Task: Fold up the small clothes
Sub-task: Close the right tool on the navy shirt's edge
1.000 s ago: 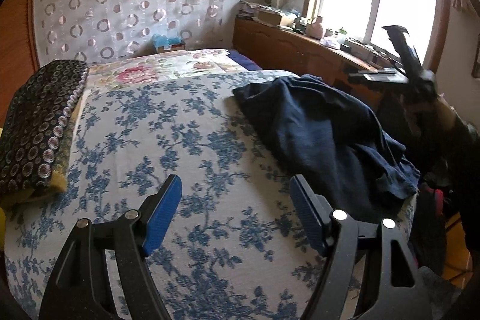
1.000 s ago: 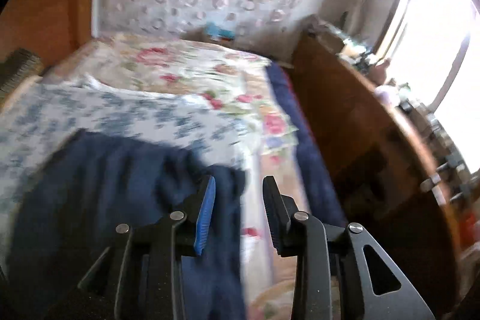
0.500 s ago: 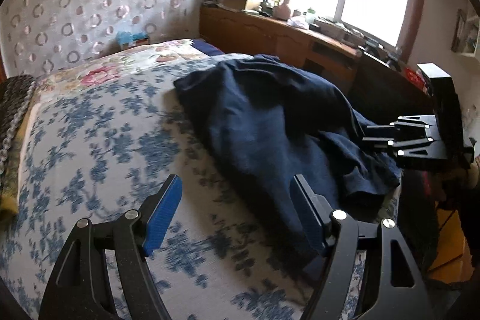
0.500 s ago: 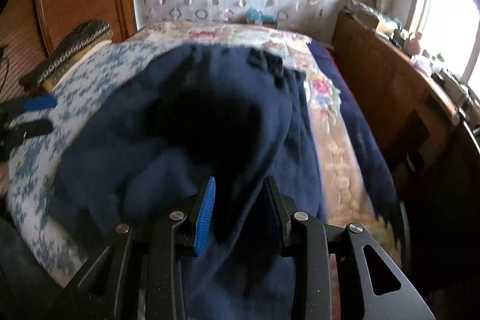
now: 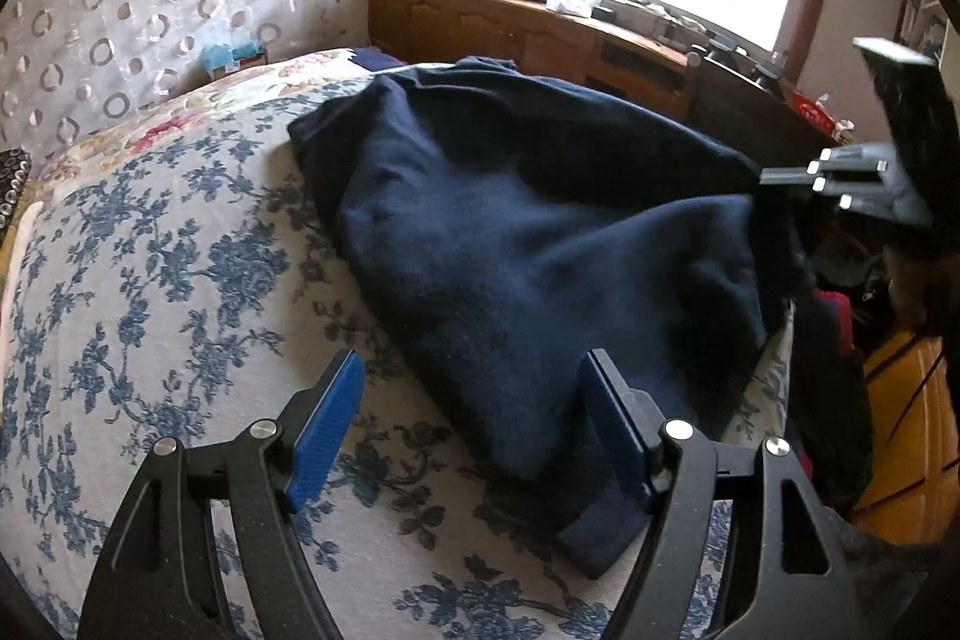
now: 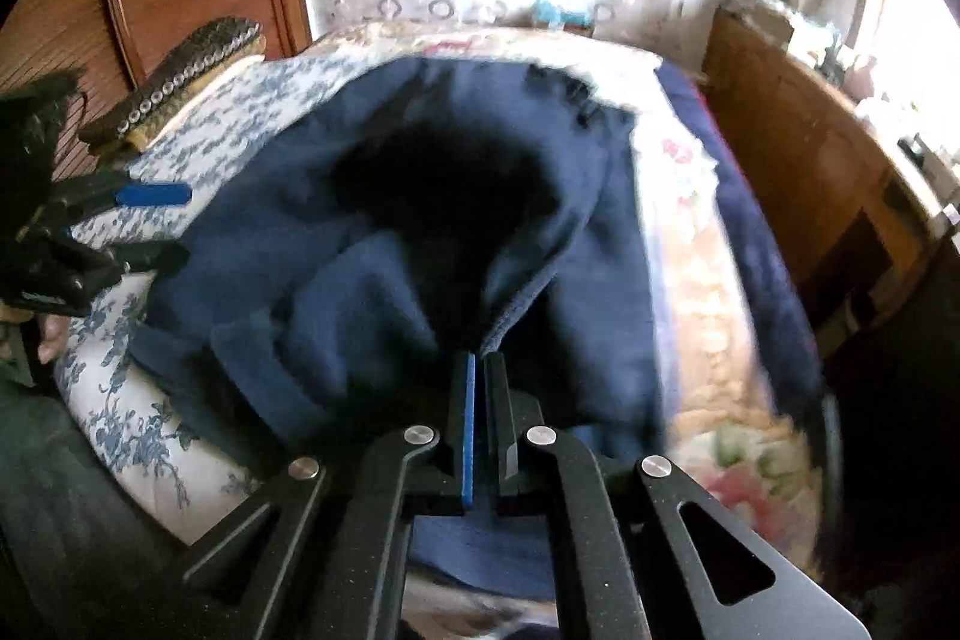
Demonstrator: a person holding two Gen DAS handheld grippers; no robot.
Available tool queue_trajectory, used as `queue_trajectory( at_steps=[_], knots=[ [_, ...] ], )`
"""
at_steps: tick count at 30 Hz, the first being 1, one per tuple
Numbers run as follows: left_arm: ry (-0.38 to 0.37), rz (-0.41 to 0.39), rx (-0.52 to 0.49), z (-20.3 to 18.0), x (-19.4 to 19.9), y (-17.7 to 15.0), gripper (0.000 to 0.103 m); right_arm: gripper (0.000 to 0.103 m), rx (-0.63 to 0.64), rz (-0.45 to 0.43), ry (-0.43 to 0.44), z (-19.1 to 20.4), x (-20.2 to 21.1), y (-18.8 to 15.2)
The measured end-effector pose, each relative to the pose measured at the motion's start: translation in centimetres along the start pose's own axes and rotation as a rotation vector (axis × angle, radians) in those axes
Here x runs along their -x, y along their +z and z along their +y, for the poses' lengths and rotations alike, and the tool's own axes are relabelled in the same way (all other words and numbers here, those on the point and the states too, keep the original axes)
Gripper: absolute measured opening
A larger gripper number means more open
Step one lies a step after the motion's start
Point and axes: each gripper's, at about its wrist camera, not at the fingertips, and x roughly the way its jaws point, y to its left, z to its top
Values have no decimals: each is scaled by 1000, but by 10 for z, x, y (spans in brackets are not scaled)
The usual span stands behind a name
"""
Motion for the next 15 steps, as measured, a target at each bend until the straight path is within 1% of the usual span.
queue_trajectory(
  at_steps=[3,6,9,15],
  knots=[
    [-12,11,-5,-4,-2,-1,75,2,33,23,-65,-20,18,-3],
    [-15,27,-16,-9,-5,-3,75,2,44,67,-104,-29,17,-11],
    [-12,31,-18,-10,-4,-4,75,2,35,85,-108,-29,7,-16],
    [-8,35,-10,-10,-5,-7,75,2,1,67,-103,-22,0,-10]
  ],
)
